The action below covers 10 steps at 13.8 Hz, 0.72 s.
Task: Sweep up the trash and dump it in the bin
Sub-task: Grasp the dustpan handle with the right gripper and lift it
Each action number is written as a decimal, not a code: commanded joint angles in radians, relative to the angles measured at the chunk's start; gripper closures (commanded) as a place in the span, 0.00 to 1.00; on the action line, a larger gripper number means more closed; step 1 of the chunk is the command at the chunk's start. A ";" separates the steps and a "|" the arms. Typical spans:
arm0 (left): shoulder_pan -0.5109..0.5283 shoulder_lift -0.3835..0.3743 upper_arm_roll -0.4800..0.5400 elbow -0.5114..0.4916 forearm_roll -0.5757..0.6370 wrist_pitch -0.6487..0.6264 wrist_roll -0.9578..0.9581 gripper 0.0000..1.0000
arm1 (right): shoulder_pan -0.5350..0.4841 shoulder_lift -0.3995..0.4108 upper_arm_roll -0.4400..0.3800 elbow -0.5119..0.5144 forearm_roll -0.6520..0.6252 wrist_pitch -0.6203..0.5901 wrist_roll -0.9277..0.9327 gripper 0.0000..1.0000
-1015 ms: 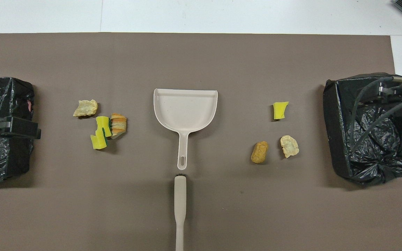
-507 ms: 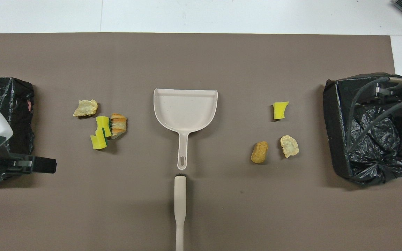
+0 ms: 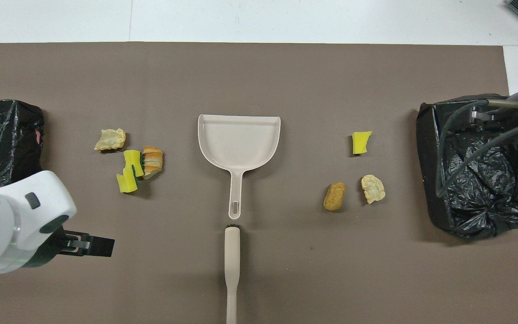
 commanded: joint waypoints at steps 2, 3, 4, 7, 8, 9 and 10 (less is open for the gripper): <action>-0.186 -0.036 0.014 -0.165 -0.017 0.182 -0.199 0.00 | 0.096 0.038 0.005 -0.020 -0.006 0.111 0.087 0.00; -0.227 -0.036 0.014 -0.199 -0.017 0.224 -0.237 0.00 | 0.139 0.058 0.005 -0.019 -0.009 0.131 0.118 0.00; -0.258 -0.036 0.014 -0.227 -0.017 0.252 -0.268 0.00 | 0.182 0.081 0.005 -0.022 -0.012 0.156 0.161 0.00; -0.390 -0.032 0.012 -0.338 -0.023 0.360 -0.403 0.00 | 0.314 0.179 0.005 -0.008 -0.020 0.214 0.338 0.00; -0.430 -0.029 0.012 -0.377 -0.026 0.406 -0.452 0.00 | 0.352 0.211 0.005 0.004 -0.023 0.237 0.389 0.00; -0.479 -0.016 0.012 -0.403 -0.026 0.439 -0.507 0.00 | 0.385 0.225 0.005 0.004 -0.012 0.283 0.425 0.00; -0.547 0.009 0.014 -0.441 -0.026 0.489 -0.575 0.00 | 0.408 0.248 0.005 0.004 -0.016 0.305 0.436 0.00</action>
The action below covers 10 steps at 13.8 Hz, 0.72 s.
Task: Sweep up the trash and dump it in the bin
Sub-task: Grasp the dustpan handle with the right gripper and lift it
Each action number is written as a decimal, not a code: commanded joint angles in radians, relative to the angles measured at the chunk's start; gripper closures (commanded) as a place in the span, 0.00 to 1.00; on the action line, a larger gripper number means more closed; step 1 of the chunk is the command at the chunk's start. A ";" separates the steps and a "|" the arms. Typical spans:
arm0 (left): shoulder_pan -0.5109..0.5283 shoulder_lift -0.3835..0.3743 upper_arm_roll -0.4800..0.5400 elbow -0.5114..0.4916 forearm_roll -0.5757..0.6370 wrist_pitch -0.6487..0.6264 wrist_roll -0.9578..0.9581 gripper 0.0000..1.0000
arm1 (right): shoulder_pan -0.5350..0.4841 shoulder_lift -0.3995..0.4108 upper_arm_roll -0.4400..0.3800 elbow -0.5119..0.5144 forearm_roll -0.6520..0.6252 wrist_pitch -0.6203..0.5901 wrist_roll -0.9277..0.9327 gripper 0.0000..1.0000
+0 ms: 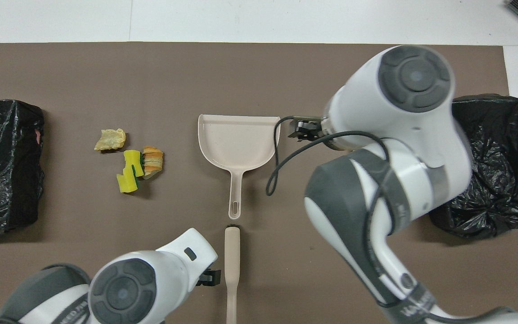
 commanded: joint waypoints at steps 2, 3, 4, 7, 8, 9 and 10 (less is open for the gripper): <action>-0.196 0.004 0.017 -0.151 -0.013 0.164 -0.184 0.00 | 0.091 0.080 -0.003 0.041 -0.019 0.054 0.062 0.00; -0.220 0.002 0.017 -0.158 -0.013 0.166 -0.198 0.00 | 0.113 0.083 -0.003 0.041 -0.019 0.060 0.068 0.00; -0.242 0.010 0.017 -0.161 -0.015 0.178 -0.221 0.00 | 0.131 0.086 -0.003 0.041 -0.019 0.061 0.070 0.00; -0.316 0.036 0.017 -0.207 -0.018 0.287 -0.293 0.00 | 0.179 0.123 -0.003 0.041 -0.020 0.091 0.071 0.00; -0.328 0.046 0.017 -0.210 -0.018 0.295 -0.298 0.00 | 0.188 0.135 -0.003 0.041 -0.022 0.104 0.071 0.00; -0.345 0.048 0.017 -0.211 -0.021 0.306 -0.303 0.00 | 0.190 0.158 -0.003 0.044 -0.021 0.135 0.071 0.00; -0.357 0.048 0.017 -0.212 -0.027 0.310 -0.313 0.00 | 0.210 0.187 -0.003 0.052 -0.021 0.165 0.077 0.00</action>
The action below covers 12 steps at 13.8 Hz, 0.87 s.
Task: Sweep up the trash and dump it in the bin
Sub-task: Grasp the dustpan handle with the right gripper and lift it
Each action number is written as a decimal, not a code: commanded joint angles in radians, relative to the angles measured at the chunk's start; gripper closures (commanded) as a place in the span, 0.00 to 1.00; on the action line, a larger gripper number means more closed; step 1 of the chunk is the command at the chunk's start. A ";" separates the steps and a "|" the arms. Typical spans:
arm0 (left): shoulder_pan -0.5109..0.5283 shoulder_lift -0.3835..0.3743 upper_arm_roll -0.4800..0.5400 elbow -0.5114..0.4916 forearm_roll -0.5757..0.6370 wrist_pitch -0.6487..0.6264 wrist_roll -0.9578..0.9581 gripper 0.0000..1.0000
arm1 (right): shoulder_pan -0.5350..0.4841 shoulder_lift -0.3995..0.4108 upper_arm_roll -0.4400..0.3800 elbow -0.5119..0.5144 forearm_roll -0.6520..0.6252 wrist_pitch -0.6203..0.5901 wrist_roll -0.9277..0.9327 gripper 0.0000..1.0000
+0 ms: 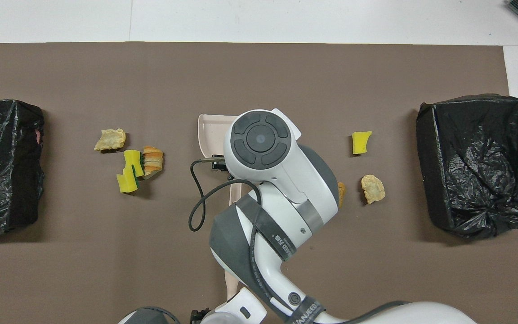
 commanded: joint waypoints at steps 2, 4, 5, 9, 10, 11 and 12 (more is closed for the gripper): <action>-0.051 -0.004 0.018 -0.024 -0.019 0.039 -0.030 0.00 | 0.057 0.112 -0.007 0.067 -0.023 0.053 0.069 0.00; -0.051 -0.004 0.018 -0.029 -0.019 0.039 -0.030 0.00 | 0.078 0.124 -0.006 0.061 -0.029 0.054 0.072 0.00; -0.053 -0.004 0.018 -0.032 -0.019 0.039 -0.030 0.00 | 0.088 0.123 -0.006 0.055 -0.056 0.057 0.072 0.00; -0.053 -0.002 0.018 -0.041 -0.019 0.049 -0.028 0.00 | 0.079 0.091 -0.001 -0.054 -0.075 0.057 0.072 0.00; -0.053 -0.002 0.018 -0.041 -0.019 0.054 -0.028 0.00 | 0.070 0.072 -0.001 -0.094 -0.066 0.057 0.072 0.02; -0.054 0.019 0.018 -0.040 -0.019 0.062 -0.030 0.00 | 0.069 0.053 -0.001 -0.134 -0.064 0.062 0.072 0.03; -0.053 0.036 0.018 -0.040 -0.019 0.081 -0.030 0.00 | 0.069 0.042 -0.001 -0.157 -0.064 0.075 0.072 0.07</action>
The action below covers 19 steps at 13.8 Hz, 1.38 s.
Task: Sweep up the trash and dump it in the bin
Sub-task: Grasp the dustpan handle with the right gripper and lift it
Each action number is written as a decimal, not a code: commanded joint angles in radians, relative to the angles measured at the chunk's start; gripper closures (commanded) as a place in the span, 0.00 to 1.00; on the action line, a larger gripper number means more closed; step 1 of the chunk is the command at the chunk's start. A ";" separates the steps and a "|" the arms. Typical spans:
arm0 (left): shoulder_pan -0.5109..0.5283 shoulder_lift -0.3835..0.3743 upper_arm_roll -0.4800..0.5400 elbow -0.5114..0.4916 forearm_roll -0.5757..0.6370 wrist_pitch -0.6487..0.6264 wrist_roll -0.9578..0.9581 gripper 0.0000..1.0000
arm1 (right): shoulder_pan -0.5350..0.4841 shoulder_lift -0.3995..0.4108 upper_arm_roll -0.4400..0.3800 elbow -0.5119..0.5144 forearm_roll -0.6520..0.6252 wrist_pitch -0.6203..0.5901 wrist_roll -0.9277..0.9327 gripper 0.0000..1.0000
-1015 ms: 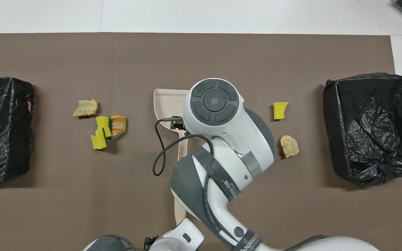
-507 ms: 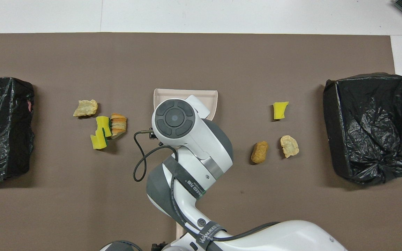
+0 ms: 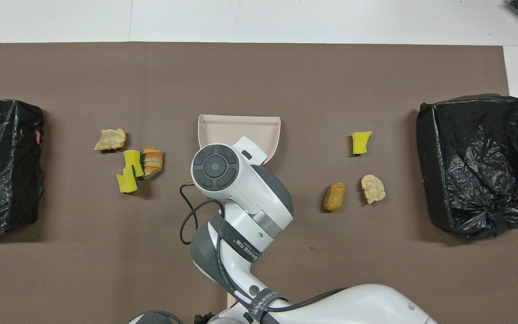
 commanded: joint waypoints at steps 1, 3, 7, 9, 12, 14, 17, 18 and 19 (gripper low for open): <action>-0.024 0.024 0.016 -0.019 -0.014 0.057 -0.013 0.00 | -0.009 -0.065 0.005 -0.104 -0.005 0.037 0.034 0.14; -0.024 0.024 0.016 -0.019 -0.014 0.054 -0.012 0.22 | -0.010 -0.065 0.005 -0.106 0.007 0.046 0.033 0.36; -0.024 0.028 0.017 -0.011 -0.014 0.045 0.007 0.45 | -0.018 -0.065 0.005 -0.108 0.038 0.051 0.034 0.89; -0.022 0.029 0.019 -0.008 -0.014 0.042 0.019 0.72 | -0.018 -0.066 0.005 -0.106 0.038 0.049 0.034 1.00; -0.022 0.028 0.019 0.000 -0.014 0.030 0.027 1.00 | -0.016 -0.068 0.005 -0.094 0.018 0.046 0.013 1.00; -0.019 0.028 0.021 0.012 -0.014 0.010 0.027 1.00 | -0.027 -0.094 0.005 -0.094 0.022 0.045 -0.072 1.00; -0.018 0.028 0.019 0.017 -0.014 -0.005 0.028 1.00 | -0.065 -0.140 0.005 -0.100 0.028 -0.003 -0.287 1.00; -0.016 0.024 0.021 0.017 -0.014 -0.012 0.028 1.00 | -0.073 -0.143 0.005 -0.100 0.030 -0.026 -0.361 1.00; -0.013 0.015 0.021 0.021 -0.014 -0.030 0.033 1.00 | -0.076 -0.151 0.005 -0.103 0.030 -0.031 -0.428 1.00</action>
